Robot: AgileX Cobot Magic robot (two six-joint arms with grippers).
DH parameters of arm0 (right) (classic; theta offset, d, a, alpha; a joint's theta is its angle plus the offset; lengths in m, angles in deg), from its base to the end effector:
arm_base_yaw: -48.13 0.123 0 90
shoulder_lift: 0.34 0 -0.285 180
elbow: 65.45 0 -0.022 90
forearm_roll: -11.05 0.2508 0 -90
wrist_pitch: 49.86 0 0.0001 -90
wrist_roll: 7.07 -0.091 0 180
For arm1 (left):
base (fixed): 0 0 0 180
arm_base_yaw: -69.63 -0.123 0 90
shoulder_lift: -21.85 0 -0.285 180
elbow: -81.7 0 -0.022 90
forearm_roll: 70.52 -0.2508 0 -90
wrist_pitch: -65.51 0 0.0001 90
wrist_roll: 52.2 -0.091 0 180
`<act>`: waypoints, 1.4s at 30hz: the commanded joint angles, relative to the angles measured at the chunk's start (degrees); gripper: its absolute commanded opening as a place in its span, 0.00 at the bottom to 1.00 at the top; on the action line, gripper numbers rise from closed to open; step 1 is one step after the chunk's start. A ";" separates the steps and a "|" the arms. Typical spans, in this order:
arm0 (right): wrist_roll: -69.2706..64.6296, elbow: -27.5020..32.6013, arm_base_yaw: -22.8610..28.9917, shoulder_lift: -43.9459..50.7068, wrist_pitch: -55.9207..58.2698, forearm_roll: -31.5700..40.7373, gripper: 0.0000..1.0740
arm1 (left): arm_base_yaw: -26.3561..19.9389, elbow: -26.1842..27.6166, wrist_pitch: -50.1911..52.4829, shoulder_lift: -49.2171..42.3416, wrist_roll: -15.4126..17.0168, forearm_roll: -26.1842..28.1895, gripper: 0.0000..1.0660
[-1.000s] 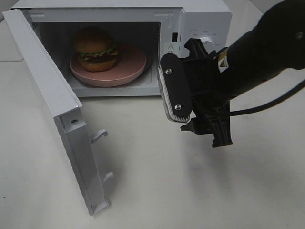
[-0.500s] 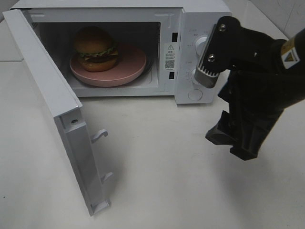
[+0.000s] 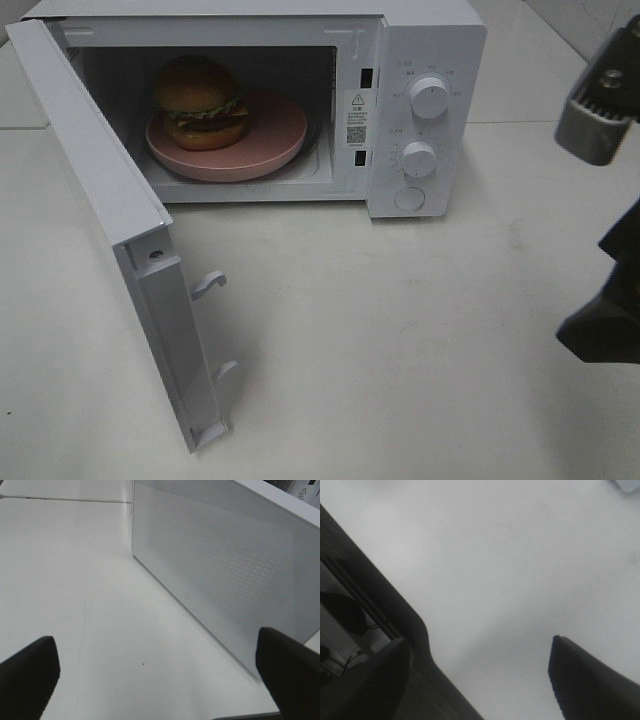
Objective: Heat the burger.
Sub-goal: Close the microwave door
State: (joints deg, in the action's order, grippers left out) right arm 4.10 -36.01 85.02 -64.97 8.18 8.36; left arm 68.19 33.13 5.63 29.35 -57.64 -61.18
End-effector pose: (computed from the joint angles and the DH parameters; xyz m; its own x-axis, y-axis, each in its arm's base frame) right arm 0.1398 0.1004 0.3043 -0.5622 -0.6944 -0.4493 -0.7249 0.6752 -0.1364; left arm -0.0052 -0.0129 0.2794 -0.4309 0.0016 -0.9024 0.1071 0.9930 -0.0493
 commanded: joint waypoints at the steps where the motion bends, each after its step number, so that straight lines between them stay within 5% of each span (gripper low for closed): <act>1: -2.18 0.34 -0.17 3.44 5.33 0.00 0.71 | -0.23 -0.23 0.46 -1.43 -0.23 0.23 0.94; 16: -6.53 0.46 -0.97 26.70 7.91 -2.46 0.71 | -0.23 -0.23 0.46 -1.43 -0.23 0.23 0.94; 32: -8.82 16.79 -22.12 43.60 4.30 -0.97 0.71 | -0.23 -0.23 0.46 -1.43 -0.23 0.23 0.94; 42: -8.94 18.74 -30.08 50.42 1.20 0.23 0.71 | -0.23 -0.23 0.46 -1.43 -0.23 0.23 0.94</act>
State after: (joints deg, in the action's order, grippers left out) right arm -4.38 -17.39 55.46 -15.12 9.84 8.36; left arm 68.19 33.13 5.63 29.35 -57.64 -61.18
